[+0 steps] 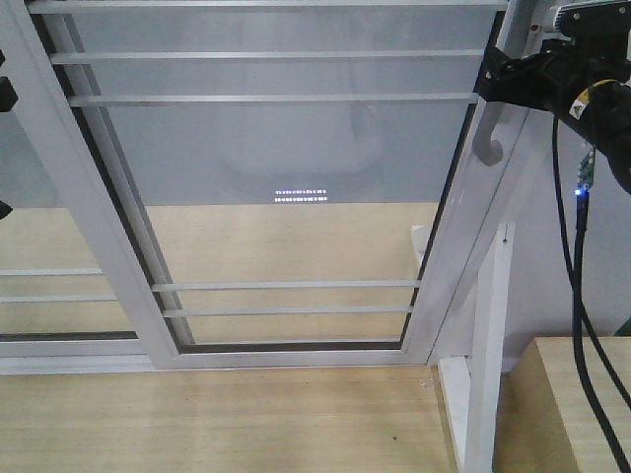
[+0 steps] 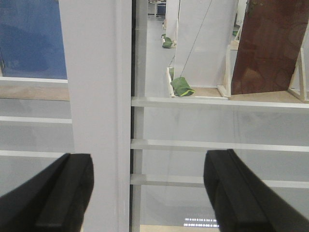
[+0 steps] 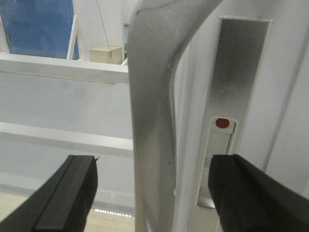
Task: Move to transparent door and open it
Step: 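Slide the door with the right gripper away from the wall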
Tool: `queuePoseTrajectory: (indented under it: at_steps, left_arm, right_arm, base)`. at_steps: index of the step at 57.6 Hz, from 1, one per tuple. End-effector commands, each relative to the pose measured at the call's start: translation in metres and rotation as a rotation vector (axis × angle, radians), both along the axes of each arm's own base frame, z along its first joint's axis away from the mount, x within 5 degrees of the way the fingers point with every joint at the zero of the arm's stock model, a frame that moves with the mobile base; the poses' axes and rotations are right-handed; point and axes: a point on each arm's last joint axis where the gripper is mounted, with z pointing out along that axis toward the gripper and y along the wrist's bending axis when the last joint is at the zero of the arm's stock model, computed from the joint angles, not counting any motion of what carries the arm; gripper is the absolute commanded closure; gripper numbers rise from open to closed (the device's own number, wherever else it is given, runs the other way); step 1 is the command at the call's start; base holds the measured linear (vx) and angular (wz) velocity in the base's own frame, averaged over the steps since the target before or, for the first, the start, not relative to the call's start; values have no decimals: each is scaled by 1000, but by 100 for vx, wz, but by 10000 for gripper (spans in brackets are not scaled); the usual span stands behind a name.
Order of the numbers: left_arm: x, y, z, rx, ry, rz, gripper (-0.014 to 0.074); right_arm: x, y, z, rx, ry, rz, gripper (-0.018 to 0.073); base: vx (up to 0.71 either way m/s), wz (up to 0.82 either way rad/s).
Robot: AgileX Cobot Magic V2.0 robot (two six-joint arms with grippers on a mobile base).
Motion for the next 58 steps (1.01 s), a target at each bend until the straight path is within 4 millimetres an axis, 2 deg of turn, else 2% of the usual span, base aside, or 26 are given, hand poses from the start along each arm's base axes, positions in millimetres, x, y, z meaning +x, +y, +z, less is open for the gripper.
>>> queuePoseTrajectory:
  at_steps: [1,8,12,19,26,42,58]
  left_arm:
    - [-1,-1,24,-6,-140,4,21]
    - [-1,-1,24,-6,-140,4,21]
    - [-1,-1,24,-6,-140,4,21]
    - [-1,-1,24,-6,-140,4,21]
    - [-1,-1,24,-6,-140,4,21]
    - [-1,-1,24,-6,-140,4,21]
    - [-1,-1,24,-6,-140,4,21]
  right_arm:
    - [7,1,33,25,-161,27,24]
    - [17,2,32,47,-177,33,45]
    - [19,2,33,53,-198,42,100]
    - [19,6,34,46,-211,70,300]
    - [17,21,33,32,-205,126,567]
    - [9,78,32,35,-203,274,569]
    - [-4,125,32,48,-200,388,568]
  base:
    - [0,0]
    - [0,0]
    - [0,0]
    - [0,0]
    - [0,0]
    - [0,0]
    - [0,0]
